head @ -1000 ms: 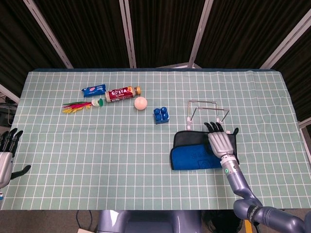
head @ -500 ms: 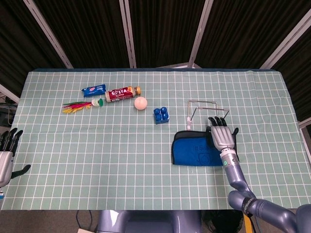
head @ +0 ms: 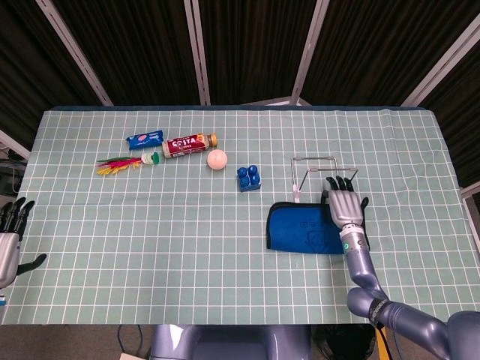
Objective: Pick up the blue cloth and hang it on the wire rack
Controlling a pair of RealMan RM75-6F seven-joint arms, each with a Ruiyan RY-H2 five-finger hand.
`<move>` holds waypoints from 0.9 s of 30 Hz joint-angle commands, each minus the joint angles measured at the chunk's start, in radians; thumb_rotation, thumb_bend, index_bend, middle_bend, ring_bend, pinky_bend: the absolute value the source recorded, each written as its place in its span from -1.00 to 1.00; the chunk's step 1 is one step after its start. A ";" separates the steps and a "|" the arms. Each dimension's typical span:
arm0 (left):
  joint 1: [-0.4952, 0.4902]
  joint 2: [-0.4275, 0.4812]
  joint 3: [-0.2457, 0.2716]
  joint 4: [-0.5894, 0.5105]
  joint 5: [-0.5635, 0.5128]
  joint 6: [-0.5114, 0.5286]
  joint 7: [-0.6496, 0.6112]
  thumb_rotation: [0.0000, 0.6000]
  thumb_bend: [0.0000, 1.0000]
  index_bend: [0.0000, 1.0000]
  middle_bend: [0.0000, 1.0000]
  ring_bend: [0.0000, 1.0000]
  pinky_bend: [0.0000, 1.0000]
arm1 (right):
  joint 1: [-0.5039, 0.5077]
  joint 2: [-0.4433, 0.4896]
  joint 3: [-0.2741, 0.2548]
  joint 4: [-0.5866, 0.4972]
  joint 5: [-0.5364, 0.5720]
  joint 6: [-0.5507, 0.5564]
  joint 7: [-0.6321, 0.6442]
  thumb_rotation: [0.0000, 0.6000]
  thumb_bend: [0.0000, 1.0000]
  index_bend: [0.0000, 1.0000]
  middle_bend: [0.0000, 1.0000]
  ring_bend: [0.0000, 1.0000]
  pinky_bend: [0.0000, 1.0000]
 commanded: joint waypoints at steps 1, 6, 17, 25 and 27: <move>0.000 -0.001 0.000 0.000 0.000 0.000 0.002 1.00 -1.00 -1.00 -1.00 -1.00 -1.00 | 0.002 0.002 -0.005 0.001 0.003 -0.004 -0.001 1.00 -0.10 0.26 -0.83 -1.00 -1.00; 0.000 -0.002 0.001 -0.001 0.001 0.001 0.005 1.00 -1.00 -1.00 -1.00 -1.00 -1.00 | 0.006 -0.004 -0.014 0.005 -0.002 -0.003 0.002 1.00 -0.10 0.26 -0.83 -1.00 -1.00; 0.000 -0.001 0.001 0.000 -0.002 0.002 0.000 1.00 -1.00 -1.00 -1.00 -1.00 -1.00 | 0.015 -0.022 -0.018 0.037 0.010 -0.002 -0.002 1.00 -0.21 0.23 -0.83 -1.00 -1.00; 0.000 0.000 0.001 -0.001 0.001 0.004 -0.001 1.00 -1.00 -1.00 -1.00 -1.00 -1.00 | 0.010 -0.013 -0.025 0.018 -0.036 0.019 0.040 1.00 -0.71 -0.38 -0.83 -1.00 -1.00; 0.000 0.000 0.002 -0.001 0.002 0.004 -0.001 1.00 -1.00 -1.00 -1.00 -1.00 -1.00 | 0.008 -0.011 -0.027 0.011 -0.045 0.026 0.043 1.00 -0.72 -0.45 -0.83 -1.00 -1.00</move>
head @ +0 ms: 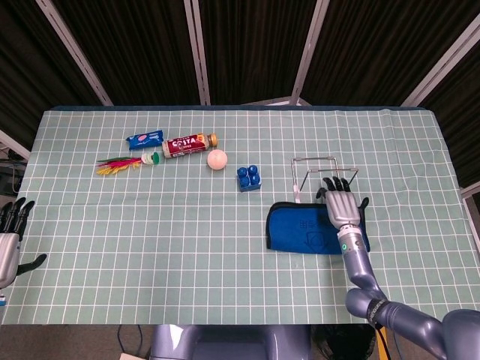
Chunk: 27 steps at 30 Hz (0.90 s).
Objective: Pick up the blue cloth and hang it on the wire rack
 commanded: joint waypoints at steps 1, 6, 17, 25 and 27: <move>0.000 0.000 0.001 -0.001 0.001 0.000 0.000 1.00 -1.00 -1.00 -1.00 -1.00 -1.00 | -0.003 0.005 -0.005 -0.012 -0.013 0.011 0.006 1.00 -0.72 -0.45 -0.83 -1.00 -1.00; 0.002 0.003 0.002 -0.003 0.004 0.003 -0.005 1.00 -1.00 -1.00 -1.00 -1.00 -1.00 | -0.019 0.035 -0.027 -0.069 -0.032 0.031 -0.013 1.00 -0.70 -0.45 -0.83 -1.00 -1.00; 0.008 0.011 0.012 -0.013 0.029 0.016 -0.018 1.00 -1.00 -1.00 -1.00 -1.00 -1.00 | -0.103 0.200 -0.108 -0.321 -0.115 0.113 -0.033 1.00 -0.69 -0.45 -0.84 -1.00 -1.00; 0.007 0.014 0.015 -0.011 0.043 0.018 -0.024 1.00 -1.00 -1.00 -1.00 -1.00 -1.00 | -0.086 0.299 -0.200 -0.423 -0.362 0.085 0.035 1.00 -0.64 -0.45 -0.84 -1.00 -1.00; 0.005 0.013 0.015 -0.008 0.046 0.016 -0.023 1.00 -1.00 -1.00 -1.00 -1.00 -1.00 | -0.055 0.293 -0.215 -0.392 -0.449 0.068 0.048 1.00 -0.62 -0.45 -0.84 -1.00 -1.00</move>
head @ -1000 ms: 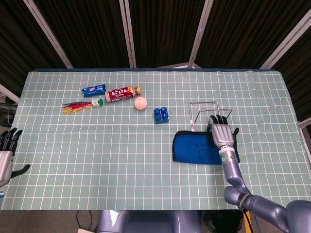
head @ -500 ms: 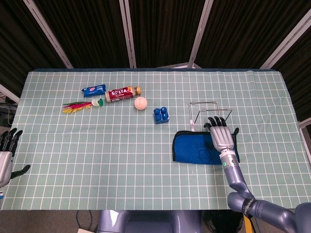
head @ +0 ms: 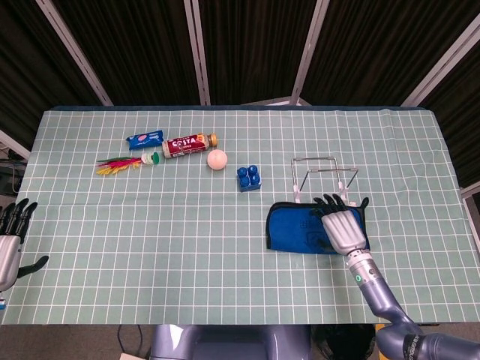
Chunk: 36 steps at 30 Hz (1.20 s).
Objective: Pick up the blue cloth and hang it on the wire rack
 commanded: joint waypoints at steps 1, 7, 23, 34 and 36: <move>-0.002 -0.001 0.000 0.004 0.002 -0.002 0.000 1.00 -1.00 -1.00 -1.00 -1.00 -1.00 | 0.063 0.020 -0.055 0.032 -0.199 -0.047 0.053 1.00 -0.60 -0.45 -0.84 -1.00 -1.00; -0.004 -0.001 -0.006 0.014 -0.004 -0.003 -0.007 1.00 -1.00 -1.00 -1.00 -1.00 -1.00 | 0.179 -0.046 -0.066 0.161 -0.381 -0.095 0.030 1.00 -0.57 -0.45 -0.84 -1.00 -1.00; -0.014 -0.005 -0.023 0.051 -0.058 -0.038 -0.020 1.00 -1.00 -1.00 -1.00 -1.00 -1.00 | 0.358 -0.144 -0.075 0.335 -0.482 -0.239 -0.008 1.00 -0.56 -0.34 -0.84 -1.00 -1.00; -0.018 -0.010 -0.024 0.056 -0.062 -0.042 -0.011 1.00 -1.00 -1.00 -1.00 -1.00 -1.00 | 0.371 -0.130 -0.109 0.369 -0.508 -0.227 -0.009 1.00 -0.56 -0.33 -0.84 -1.00 -1.00; -0.020 -0.011 -0.024 0.057 -0.062 -0.044 -0.008 1.00 -1.00 -1.00 -1.00 -1.00 -1.00 | 0.371 -0.122 -0.112 0.369 -0.512 -0.220 -0.009 1.00 -0.56 -0.33 -0.84 -1.00 -1.00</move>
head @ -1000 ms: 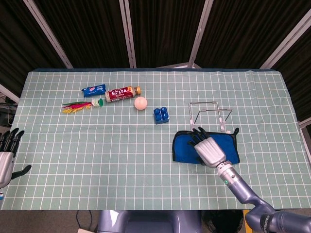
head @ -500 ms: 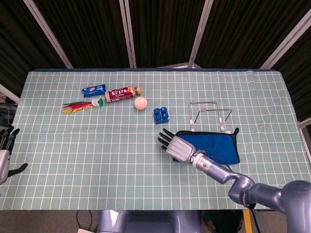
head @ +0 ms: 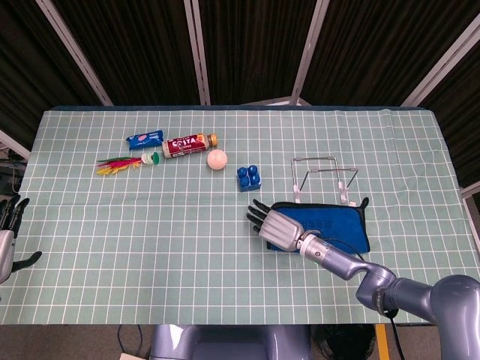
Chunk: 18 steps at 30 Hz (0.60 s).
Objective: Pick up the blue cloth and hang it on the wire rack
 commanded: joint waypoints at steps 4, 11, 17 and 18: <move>-0.005 -0.005 0.002 0.001 -0.001 -0.008 0.010 1.00 -1.00 -1.00 -1.00 -1.00 -1.00 | 0.003 0.013 -0.005 0.014 0.008 -0.006 -0.005 1.00 -0.56 -0.33 -0.84 -1.00 -1.00; -0.006 -0.007 0.003 0.000 -0.002 -0.009 0.016 1.00 -1.00 -1.00 -1.00 -1.00 -1.00 | 0.000 -0.005 -0.022 0.046 0.011 -0.008 -0.005 1.00 -0.56 -0.32 -0.84 -1.00 -1.00; -0.007 -0.009 0.003 0.001 -0.005 -0.010 0.018 1.00 -1.00 -1.00 -1.00 -1.00 -1.00 | -0.001 -0.016 -0.029 0.064 0.018 -0.012 -0.007 1.00 -0.54 -0.31 -0.84 -1.00 -1.00; -0.008 -0.009 0.003 0.001 -0.004 -0.010 0.019 1.00 -1.00 -1.00 -1.00 -1.00 -1.00 | -0.001 -0.017 -0.030 0.068 0.019 -0.013 -0.008 1.00 -0.54 -0.31 -0.84 -1.00 -1.00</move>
